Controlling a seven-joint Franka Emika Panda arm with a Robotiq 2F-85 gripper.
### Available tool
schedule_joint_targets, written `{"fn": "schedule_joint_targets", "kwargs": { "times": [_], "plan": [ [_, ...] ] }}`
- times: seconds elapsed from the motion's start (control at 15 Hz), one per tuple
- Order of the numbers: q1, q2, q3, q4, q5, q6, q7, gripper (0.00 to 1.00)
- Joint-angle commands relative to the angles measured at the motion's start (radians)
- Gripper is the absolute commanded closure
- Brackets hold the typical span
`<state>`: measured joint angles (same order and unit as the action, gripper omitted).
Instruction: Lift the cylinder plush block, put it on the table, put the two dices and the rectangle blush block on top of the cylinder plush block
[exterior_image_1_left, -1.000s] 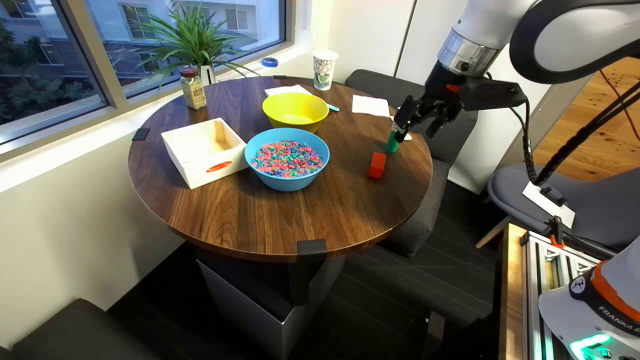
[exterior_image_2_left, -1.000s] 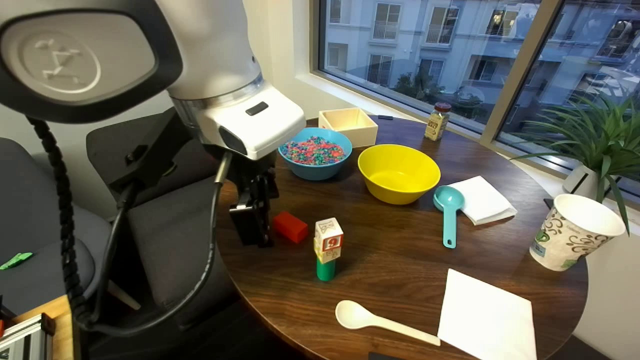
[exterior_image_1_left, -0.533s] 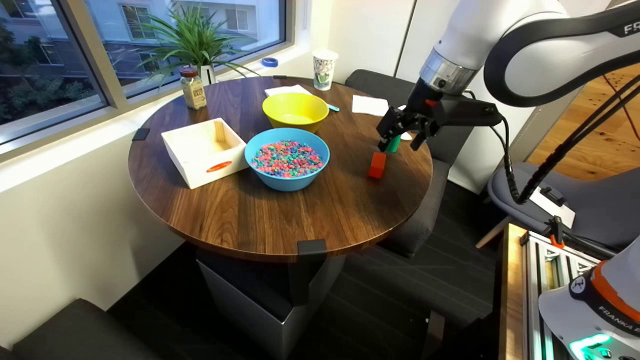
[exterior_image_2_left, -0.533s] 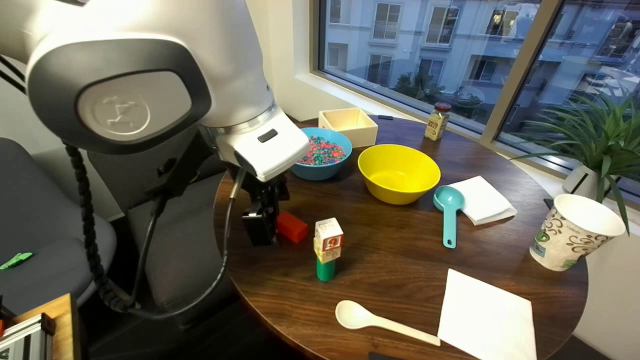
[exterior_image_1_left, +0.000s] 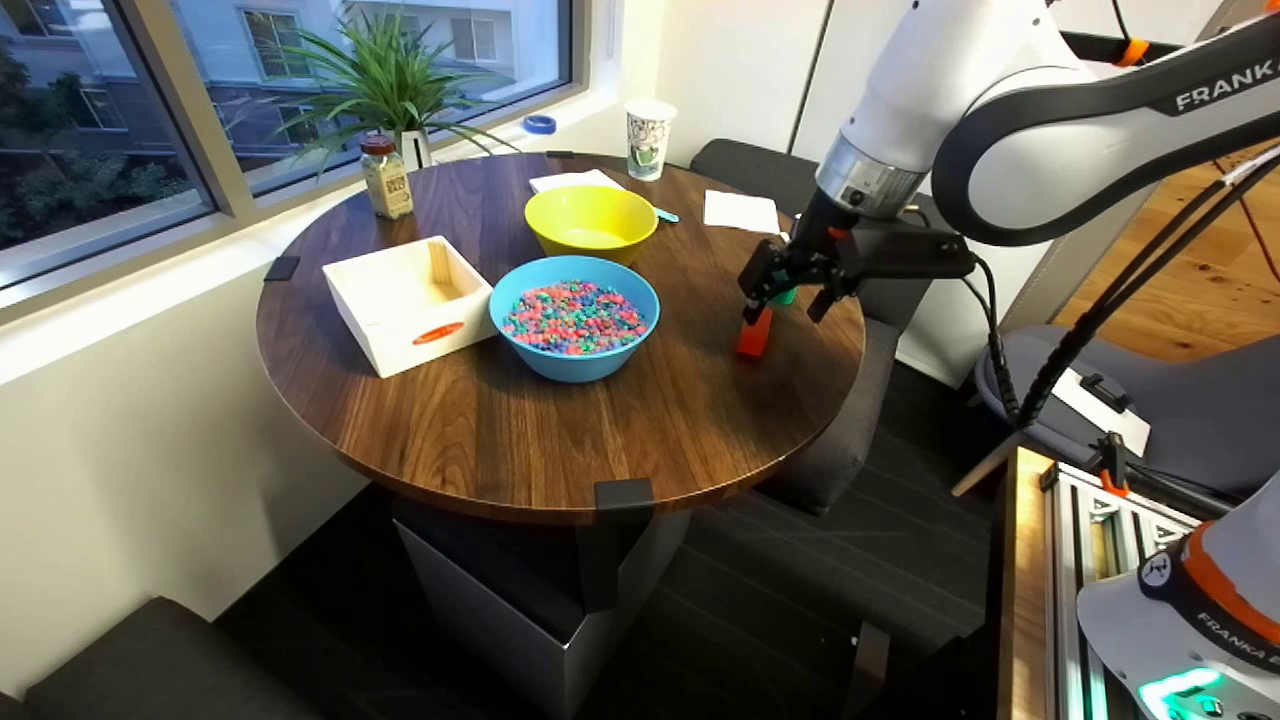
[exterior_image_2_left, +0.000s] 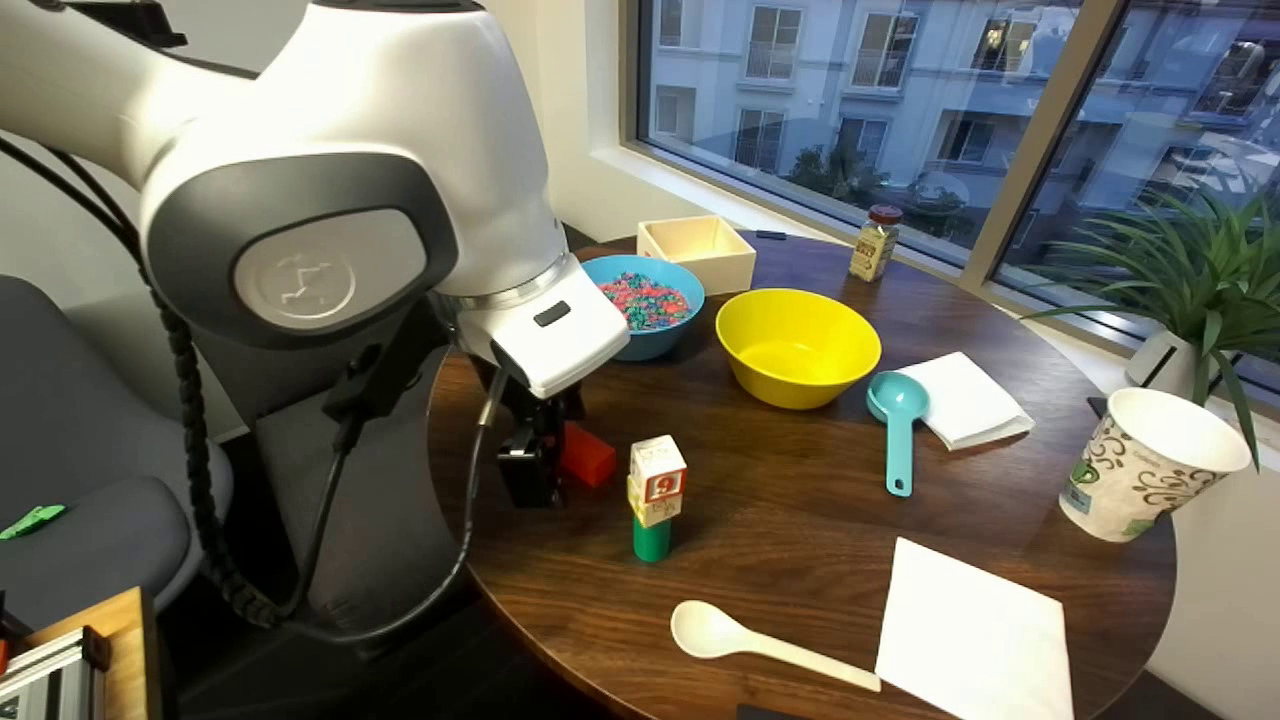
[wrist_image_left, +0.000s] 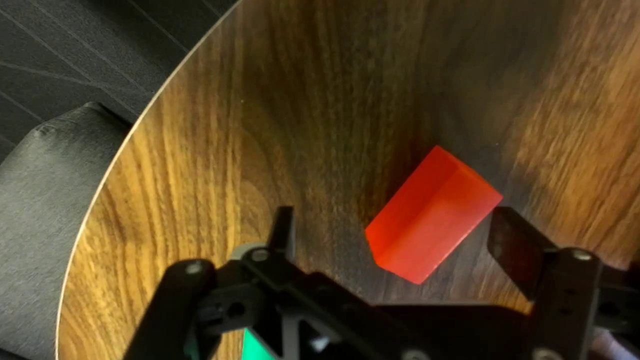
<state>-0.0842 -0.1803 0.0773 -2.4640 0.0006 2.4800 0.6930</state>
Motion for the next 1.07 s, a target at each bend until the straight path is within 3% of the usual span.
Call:
{"fn": "schedule_joint_targets", "kwargs": {
  "times": [0.0, 0.2, 0.27, 0.53, 0.87, 1.0],
  "plan": [
    [0.014, 0.036, -0.006, 0.007, 0.018, 0.057, 0.029, 0.00],
    [0.017, 0.052, -0.008, 0.009, 0.019, 0.086, 0.033, 0.00],
    [0.019, 0.056, -0.009, 0.010, 0.022, 0.090, 0.032, 0.20],
    [0.025, 0.066, -0.010, 0.011, 0.028, 0.095, 0.030, 0.51],
    [0.028, 0.050, -0.012, 0.021, 0.025, 0.077, 0.033, 0.89],
    [0.028, 0.030, -0.013, 0.035, 0.026, 0.061, 0.026, 0.92]
  ]
}}
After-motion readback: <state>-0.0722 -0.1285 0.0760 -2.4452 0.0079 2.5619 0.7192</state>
